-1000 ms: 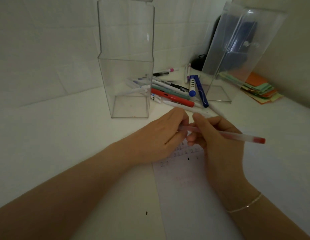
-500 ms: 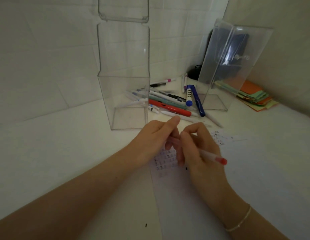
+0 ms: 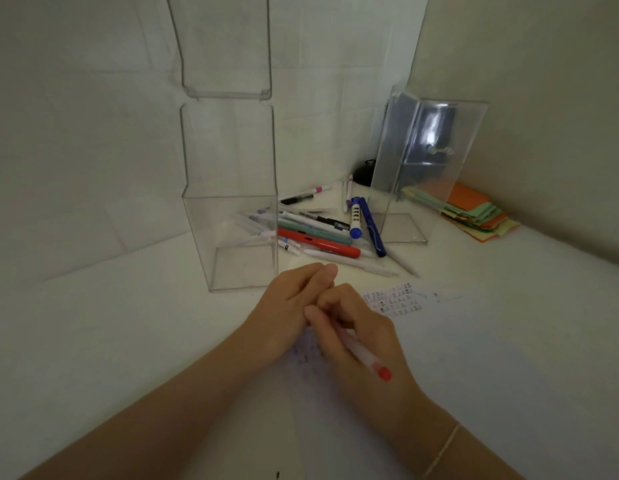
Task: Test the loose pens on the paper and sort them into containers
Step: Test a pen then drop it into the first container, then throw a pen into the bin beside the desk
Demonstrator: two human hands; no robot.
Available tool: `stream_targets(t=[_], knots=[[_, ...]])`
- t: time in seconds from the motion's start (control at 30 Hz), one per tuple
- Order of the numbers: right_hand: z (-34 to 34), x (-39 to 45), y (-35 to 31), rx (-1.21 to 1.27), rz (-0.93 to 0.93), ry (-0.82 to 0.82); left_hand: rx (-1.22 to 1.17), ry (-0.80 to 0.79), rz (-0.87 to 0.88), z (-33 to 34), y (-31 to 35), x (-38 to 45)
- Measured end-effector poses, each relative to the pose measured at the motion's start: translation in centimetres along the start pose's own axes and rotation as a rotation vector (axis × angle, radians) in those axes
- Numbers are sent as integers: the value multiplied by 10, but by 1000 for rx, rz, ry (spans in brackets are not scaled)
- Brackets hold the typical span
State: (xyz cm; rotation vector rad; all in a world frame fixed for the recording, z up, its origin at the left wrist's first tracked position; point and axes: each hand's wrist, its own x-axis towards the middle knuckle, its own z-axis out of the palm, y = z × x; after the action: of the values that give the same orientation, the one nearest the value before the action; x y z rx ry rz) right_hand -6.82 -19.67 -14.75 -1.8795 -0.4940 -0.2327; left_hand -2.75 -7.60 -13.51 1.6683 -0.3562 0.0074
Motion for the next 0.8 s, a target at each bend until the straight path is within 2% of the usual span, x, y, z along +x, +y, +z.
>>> stream_targets(t=[0.1, 0.17, 0.23, 0.3, 0.4, 0.47, 0.5, 0.57, 0.6, 0.63, 0.7, 0.8], knots=[[-15, 8, -10, 272, 77, -124, 63, 99, 65, -3, 1, 2], [-34, 14, -22, 468, 202, -268, 37, 157, 104, -3, 10, 5], [-54, 23, -36, 545, 340, -350, 37, 148, 150, 2, 21, 8], [-74, 32, -51, 491, 439, -342, 84, 119, 201, 15, 43, 14], [-102, 49, -73, 376, 461, -252, 19, 165, 225, 35, 76, 42], [-123, 68, -84, 236, 407, -42, -69, 222, 152, 41, 83, 76], [-135, 79, -86, 106, 333, 97, -23, 226, 135, 43, 86, 90], [-159, 103, -86, -231, 161, 336, 122, 140, 140, 51, 83, 114], [-171, 114, -83, -364, 105, 402, 149, 103, 159, 57, 84, 121], [-183, 124, -79, -430, 75, 422, 168, 70, 176, 62, 85, 126], [-204, 144, -66, -406, 104, 353, 187, 25, 182, 68, 71, 145], [-220, 169, -51, -141, 207, 93, 139, 6, 136, 69, 61, 168]])
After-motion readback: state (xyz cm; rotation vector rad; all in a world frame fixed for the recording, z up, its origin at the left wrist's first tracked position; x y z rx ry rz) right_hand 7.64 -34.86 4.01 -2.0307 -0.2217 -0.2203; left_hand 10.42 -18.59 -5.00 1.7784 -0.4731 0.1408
